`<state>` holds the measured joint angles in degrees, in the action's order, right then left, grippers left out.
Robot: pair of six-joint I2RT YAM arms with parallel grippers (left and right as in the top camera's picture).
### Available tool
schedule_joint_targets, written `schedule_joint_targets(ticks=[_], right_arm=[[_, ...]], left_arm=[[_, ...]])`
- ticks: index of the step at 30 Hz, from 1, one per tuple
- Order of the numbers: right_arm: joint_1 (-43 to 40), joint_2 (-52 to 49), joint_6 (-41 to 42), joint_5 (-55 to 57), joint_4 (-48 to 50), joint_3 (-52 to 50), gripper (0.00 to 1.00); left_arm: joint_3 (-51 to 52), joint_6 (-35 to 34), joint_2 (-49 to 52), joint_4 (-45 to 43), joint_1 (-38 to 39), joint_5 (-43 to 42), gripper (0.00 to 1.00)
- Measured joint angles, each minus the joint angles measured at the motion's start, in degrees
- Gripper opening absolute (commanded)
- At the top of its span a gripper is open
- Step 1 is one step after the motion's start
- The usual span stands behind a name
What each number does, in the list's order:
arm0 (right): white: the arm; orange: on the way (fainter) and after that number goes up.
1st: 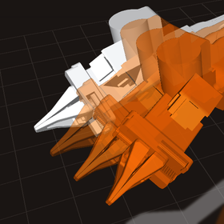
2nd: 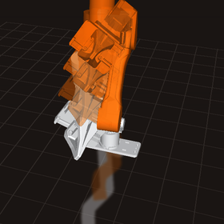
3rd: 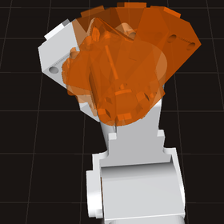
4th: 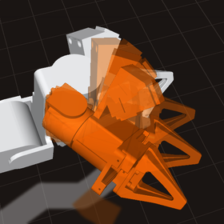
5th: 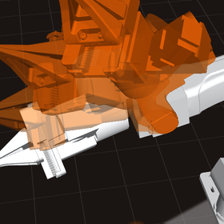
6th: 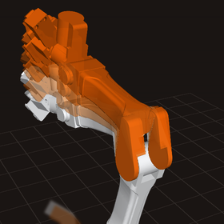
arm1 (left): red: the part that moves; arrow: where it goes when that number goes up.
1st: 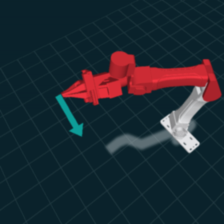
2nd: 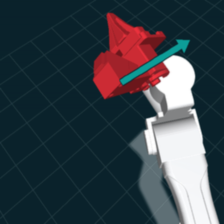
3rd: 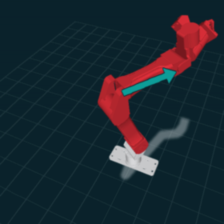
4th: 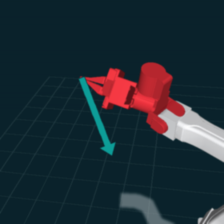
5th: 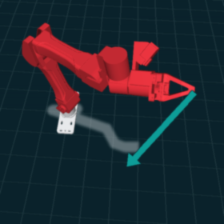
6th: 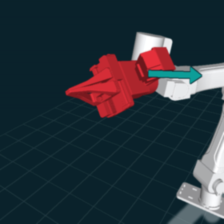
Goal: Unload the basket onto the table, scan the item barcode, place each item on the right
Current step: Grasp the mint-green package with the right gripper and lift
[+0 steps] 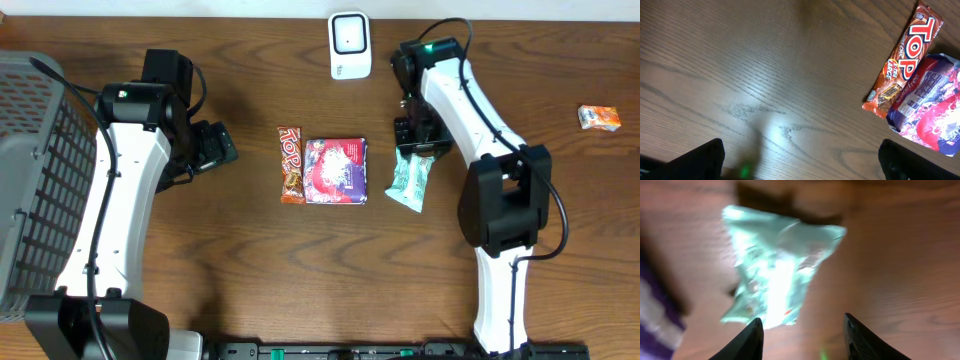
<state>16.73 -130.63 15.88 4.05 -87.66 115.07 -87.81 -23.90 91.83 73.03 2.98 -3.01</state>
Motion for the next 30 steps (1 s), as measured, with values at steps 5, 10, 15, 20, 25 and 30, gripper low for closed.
schedule_joint_targets(ticks=[5, 10, 15, 20, 25, 30], right_arm=[[2.75, 0.0, 2.32, -0.83, 1.77, -1.75, 0.47], [6.82, 0.0, 9.99, 5.73, 4.22, -5.35, 0.47], [10.58, 0.0, 17.35, 14.14, 7.3, -9.25, 0.47], [13.03, 0.0, 21.57, 19.67, 11.06, -13.29, 0.45], [13.22, 0.0, 22.93, 22.47, 16.35, -18.4, 0.42], [13.18, 1.49, 23.65, 24.63, 19.23, -22.1, 0.09]], left_arm=[[0.0, 0.0, 0.0, 0.0, 0.0, 0.0, 0.98], [0.0, 0.0, 0.0, -0.02, 0.0, 0.0, 0.98], [0.0, 0.0, 0.0, -0.02, 0.0, 0.02, 0.98], [0.0, 0.0, 0.0, -0.02, 0.0, 0.0, 0.98], [-0.02, 0.0, 0.0, 0.0, 0.0, 0.02, 0.98], [-0.02, 0.0, 0.0, 0.02, 0.0, 0.0, 0.98]])
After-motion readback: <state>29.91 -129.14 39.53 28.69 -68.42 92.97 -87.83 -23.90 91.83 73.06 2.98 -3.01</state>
